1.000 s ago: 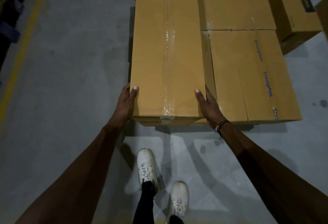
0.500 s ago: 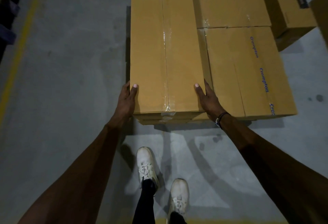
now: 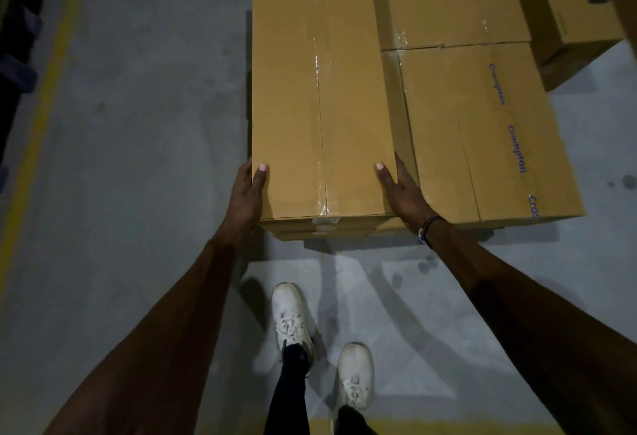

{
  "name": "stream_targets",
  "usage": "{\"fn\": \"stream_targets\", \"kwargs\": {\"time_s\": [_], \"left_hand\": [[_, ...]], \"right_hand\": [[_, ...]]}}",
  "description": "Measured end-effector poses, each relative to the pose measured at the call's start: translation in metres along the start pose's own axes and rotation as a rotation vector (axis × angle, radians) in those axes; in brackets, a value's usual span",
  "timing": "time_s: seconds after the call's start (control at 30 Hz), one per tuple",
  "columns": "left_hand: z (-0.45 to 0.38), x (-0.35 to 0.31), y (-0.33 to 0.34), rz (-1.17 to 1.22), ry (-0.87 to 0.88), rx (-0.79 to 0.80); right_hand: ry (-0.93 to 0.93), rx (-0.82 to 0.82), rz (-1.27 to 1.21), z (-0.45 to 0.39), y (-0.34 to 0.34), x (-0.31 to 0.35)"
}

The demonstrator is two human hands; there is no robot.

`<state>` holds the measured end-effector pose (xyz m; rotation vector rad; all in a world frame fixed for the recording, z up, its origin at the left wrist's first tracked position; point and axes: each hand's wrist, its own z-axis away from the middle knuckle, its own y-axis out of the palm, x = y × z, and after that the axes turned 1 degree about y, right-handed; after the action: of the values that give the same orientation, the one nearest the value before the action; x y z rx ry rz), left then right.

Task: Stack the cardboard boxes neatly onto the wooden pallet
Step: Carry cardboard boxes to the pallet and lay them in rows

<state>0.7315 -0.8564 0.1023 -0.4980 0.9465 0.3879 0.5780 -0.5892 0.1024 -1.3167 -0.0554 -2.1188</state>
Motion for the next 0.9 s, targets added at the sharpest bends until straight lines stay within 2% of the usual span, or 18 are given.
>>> {"fn": "stream_targets", "kwargs": {"time_s": [0.17, 0.33, 0.6, 0.9], "left_hand": [[0.03, -0.028, 0.0, -0.103, 0.036, -0.082], [0.091, -0.078, -0.007, -0.148, 0.106, -0.124], [0.238, -0.181, -0.03, -0.162, 0.243, -0.122], [0.399, -0.261, -0.039, -0.048, 0.306, -0.029]], "right_hand": [[0.004, 0.048, 0.1, 0.025, -0.014, 0.012], [-0.024, -0.025, 0.069, 0.086, -0.046, 0.052], [-0.106, -0.076, -0.077, 0.24, -0.117, 0.143], [-0.087, -0.168, -0.272, 0.424, -0.188, 0.185]]}}
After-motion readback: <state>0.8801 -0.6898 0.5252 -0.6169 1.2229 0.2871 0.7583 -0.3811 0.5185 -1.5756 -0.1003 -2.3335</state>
